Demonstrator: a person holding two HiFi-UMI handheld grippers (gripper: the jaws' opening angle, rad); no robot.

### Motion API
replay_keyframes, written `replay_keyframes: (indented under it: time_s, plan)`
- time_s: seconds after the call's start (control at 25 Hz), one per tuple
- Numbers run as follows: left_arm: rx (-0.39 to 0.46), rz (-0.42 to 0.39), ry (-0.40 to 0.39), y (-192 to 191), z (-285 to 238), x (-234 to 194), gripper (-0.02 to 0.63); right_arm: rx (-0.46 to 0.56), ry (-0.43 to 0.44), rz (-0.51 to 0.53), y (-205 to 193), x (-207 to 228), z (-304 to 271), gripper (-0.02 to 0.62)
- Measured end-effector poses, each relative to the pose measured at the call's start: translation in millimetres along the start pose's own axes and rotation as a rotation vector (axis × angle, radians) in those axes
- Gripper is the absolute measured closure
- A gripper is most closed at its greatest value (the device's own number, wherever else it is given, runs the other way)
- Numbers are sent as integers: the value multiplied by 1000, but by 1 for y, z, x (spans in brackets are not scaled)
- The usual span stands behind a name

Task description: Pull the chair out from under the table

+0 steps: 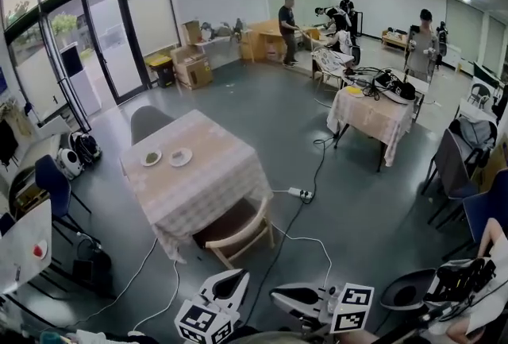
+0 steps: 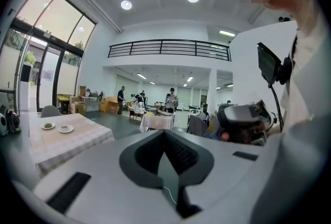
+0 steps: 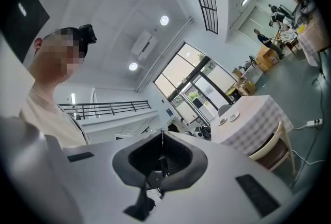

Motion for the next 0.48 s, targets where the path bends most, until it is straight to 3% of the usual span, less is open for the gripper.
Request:
replay_keyframes:
  time_s: [0.24,0.48]
  plan:
    - [-18,-33,54,1,2,0,600,17,53,-20,1,2,0,583]
    - [-8,-66,21,10,-17,6,600,50,29,-15,7,5,14,583]
Point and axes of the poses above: the fingertips, and each gripper's own axes: z backward along the fingers, x to its right, y out of its top, the point moved 8 cm from there along z, backward along the fingers, and after that the axes turned 3 degrees about z, right-handed, at the moved point
